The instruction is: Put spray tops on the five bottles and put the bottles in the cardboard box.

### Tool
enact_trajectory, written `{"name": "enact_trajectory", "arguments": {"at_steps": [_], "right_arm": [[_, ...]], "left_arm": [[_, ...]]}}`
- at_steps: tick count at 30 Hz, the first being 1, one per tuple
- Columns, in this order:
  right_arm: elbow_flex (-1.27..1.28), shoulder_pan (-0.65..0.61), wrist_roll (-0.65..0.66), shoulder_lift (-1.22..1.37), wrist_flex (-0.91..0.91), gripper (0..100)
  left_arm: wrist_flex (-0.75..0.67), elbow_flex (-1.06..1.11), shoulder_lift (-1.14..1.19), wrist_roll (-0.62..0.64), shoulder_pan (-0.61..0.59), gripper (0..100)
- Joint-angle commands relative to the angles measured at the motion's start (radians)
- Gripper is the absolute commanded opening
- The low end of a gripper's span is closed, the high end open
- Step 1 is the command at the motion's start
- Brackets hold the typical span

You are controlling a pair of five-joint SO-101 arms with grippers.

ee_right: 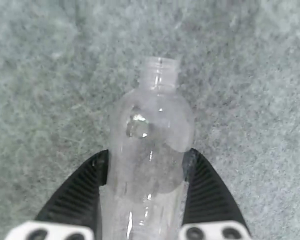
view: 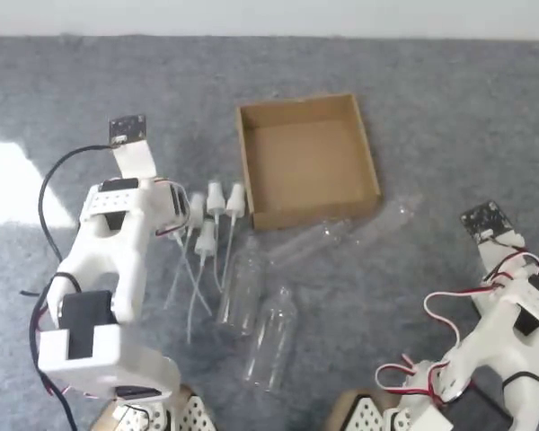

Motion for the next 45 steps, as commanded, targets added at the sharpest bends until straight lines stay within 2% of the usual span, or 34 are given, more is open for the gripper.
{"name": "enact_trajectory", "arguments": {"at_steps": [1,5,12,15,20,25,34,38,45], "right_arm": [[0.026,0.008,0.012,0.012,-0.012,1.7],[0.026,0.008,0.012,0.012,-0.012,1.7],[0.026,0.031,0.008,0.012,-0.008,1.7],[0.026,0.045,0.006,0.012,-0.015,1.7],[0.021,0.047,0.006,0.007,-0.010,1.8],[0.021,0.047,-0.064,0.004,-0.008,10.0],[-0.018,0.012,-0.241,0.001,-0.005,22.0],[-0.083,-0.013,-0.262,0.001,0.074,31.1],[-0.273,-0.071,-0.264,0.013,0.262,32.2]], "left_arm": [[0.048,-0.059,0.003,-0.026,0.002,12],[0.101,-0.064,0.005,-0.066,0.009,5],[0.107,-0.097,-0.014,-0.115,0.035,1],[0.172,-0.185,-0.054,-0.123,0.021,1],[0.324,-0.311,-0.230,-0.124,0.009,1],[0.420,-0.225,-0.482,-0.126,0.012,1],[0.310,0.177,-0.792,-0.166,0.011,1],[0.256,0.259,-0.853,-0.166,0.009,1],[0.213,0.325,-0.864,-0.167,0.009,1]]}}
